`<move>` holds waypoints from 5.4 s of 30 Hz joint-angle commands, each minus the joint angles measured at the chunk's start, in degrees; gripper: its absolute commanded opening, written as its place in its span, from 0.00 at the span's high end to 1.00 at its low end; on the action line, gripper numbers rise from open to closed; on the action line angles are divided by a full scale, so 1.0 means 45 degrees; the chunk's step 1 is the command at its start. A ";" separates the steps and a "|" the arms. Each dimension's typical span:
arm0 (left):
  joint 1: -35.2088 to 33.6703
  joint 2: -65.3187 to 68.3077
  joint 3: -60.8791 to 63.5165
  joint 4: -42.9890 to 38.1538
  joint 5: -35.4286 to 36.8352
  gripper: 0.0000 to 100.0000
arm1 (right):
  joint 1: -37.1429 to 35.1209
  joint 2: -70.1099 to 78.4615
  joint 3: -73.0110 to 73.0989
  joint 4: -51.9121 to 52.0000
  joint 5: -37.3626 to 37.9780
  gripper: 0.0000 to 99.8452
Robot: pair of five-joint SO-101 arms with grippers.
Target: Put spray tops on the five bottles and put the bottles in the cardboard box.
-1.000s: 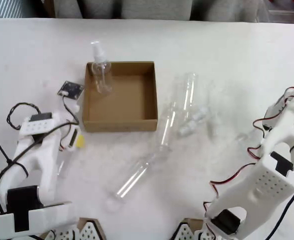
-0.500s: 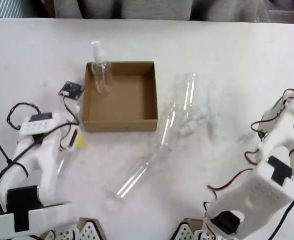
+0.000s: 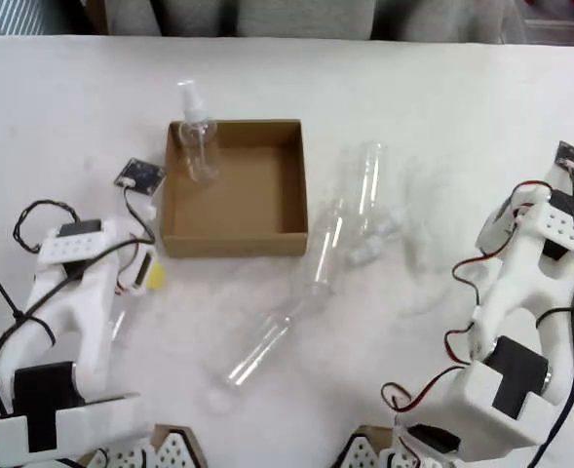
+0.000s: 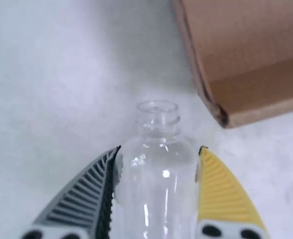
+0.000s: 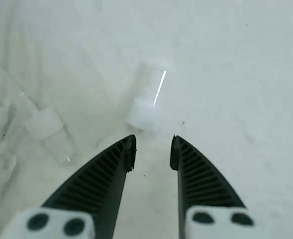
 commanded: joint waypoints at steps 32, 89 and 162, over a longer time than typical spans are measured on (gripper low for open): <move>-0.0068 -0.0713 -0.0039 -0.0098 -0.0137 0.89 | -0.0166 0.4425 -0.3302 -0.1221 -0.0938 0.85; -0.0068 -0.0733 -0.0039 -0.0098 -0.0137 0.89 | -0.2198 -0.2432 -0.1758 0.4249 0.0176 0.98; 0.7863 -2.1714 1.0725 -0.5900 0.4650 0.90 | -1.1966 -1.6205 0.3087 -0.7277 -0.2422 0.98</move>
